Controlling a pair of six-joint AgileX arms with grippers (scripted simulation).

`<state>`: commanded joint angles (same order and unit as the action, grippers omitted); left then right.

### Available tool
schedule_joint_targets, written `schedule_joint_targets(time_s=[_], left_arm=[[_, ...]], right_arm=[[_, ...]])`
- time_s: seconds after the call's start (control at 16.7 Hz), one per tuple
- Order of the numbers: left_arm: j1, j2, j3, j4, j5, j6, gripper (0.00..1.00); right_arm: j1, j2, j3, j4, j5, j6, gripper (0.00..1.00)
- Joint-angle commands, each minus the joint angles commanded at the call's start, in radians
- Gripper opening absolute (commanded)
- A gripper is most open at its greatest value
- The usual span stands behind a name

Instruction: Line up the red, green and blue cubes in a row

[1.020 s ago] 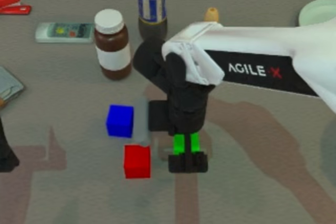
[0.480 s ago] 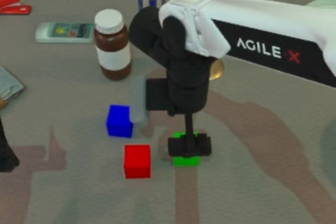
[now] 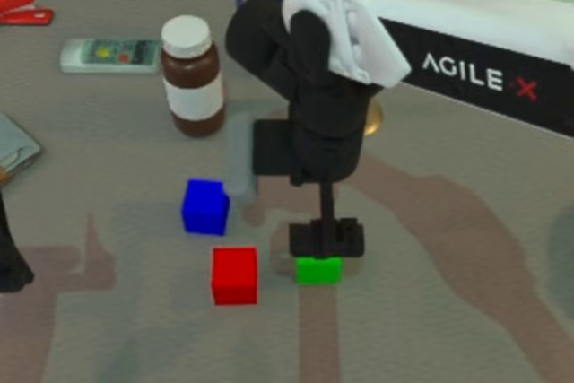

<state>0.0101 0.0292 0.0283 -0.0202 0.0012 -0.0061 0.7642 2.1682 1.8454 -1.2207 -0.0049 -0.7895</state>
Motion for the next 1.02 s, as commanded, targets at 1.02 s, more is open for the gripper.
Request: schedule_joint_targets(time_s=[1.02], left_arm=[[-0.324,1.455,1.11,-0.781,0.0,-0.236,1.0]], right_arm=[[-0.557,-1.512,-1.245,0.836,-0.048,0.53,1.0]])
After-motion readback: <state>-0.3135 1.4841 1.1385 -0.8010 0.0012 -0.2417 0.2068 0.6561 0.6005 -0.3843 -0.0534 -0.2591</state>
